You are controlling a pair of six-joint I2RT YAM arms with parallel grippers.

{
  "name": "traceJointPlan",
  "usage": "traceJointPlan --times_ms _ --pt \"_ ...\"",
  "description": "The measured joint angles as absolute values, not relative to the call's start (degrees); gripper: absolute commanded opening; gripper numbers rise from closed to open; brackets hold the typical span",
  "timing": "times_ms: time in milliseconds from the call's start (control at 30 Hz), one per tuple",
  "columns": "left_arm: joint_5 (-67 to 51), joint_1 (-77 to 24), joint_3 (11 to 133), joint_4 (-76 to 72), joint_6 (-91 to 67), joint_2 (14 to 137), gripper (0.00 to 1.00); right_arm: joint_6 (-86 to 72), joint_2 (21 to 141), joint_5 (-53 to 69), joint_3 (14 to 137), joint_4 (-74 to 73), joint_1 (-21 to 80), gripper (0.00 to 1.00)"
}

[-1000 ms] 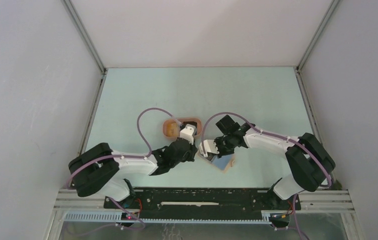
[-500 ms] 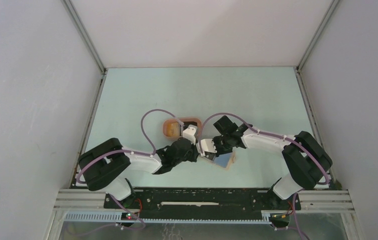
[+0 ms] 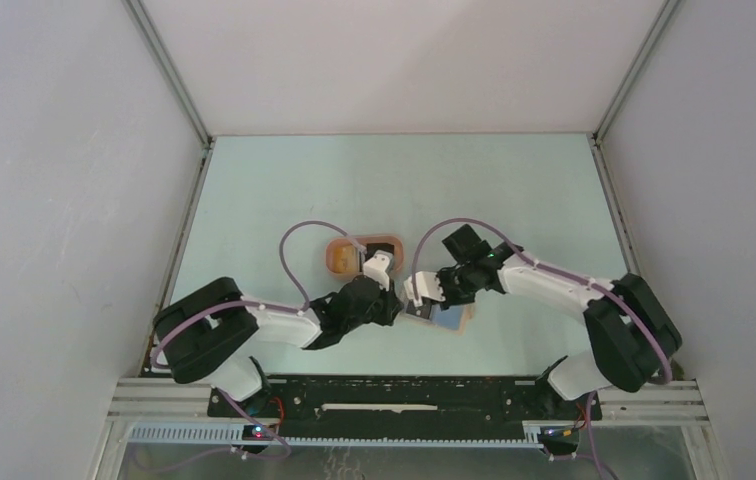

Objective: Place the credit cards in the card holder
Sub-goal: Insert the credit card into the card holder, then pick up the credit card from the storage box.

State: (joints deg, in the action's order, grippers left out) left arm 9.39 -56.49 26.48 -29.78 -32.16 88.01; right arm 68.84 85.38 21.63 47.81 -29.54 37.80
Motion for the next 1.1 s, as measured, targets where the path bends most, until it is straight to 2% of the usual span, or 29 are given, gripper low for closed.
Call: traceJointPlan --times_ms 233,300,400,467,500,567,700,867,1100 --pt "10.11 -56.49 25.5 -23.51 -31.92 78.15 0.21 71.44 72.14 29.65 47.68 -37.74 26.61 0.17" --pt "10.52 -56.49 25.5 -21.21 -31.33 73.19 0.27 70.3 68.16 31.35 47.7 -38.96 25.17 0.25" --pt "12.14 -56.49 25.5 -17.78 -29.54 65.36 0.42 66.5 63.2 33.82 48.51 -40.88 23.29 0.47" --pt "13.78 -56.49 25.5 -15.77 -27.92 60.62 0.59 62.37 61.3 34.83 49.78 -41.34 21.98 0.65" --pt "14.92 -56.49 25.5 -14.68 -26.96 58.24 0.69 59.22 60.51 35.14 50.78 -41.21 20.93 0.7" --pt "16.91 -56.38 25.52 -12.91 -25.15 54.33 0.84 53.1 59.88 35.86 53.08 -40.88 18.68 0.73" --pt "18.59 -53.91 25.63 -10.66 -22.96 49.76 0.99 44.25 62.28 40.64 59.83 -42.35 14.83 0.75" --pt "12.49 -44.69 26.02 -9.74 -22.94 50.68 1.0 39.24 68.69 49.04 65.49 -45.1 12.36 0.75" --pt "-0.51 -35.75 30.7 -10.83 -25.41 63.07 0.95 36.56 74.35 54.78 65.54 -48.14 7.11 0.74"
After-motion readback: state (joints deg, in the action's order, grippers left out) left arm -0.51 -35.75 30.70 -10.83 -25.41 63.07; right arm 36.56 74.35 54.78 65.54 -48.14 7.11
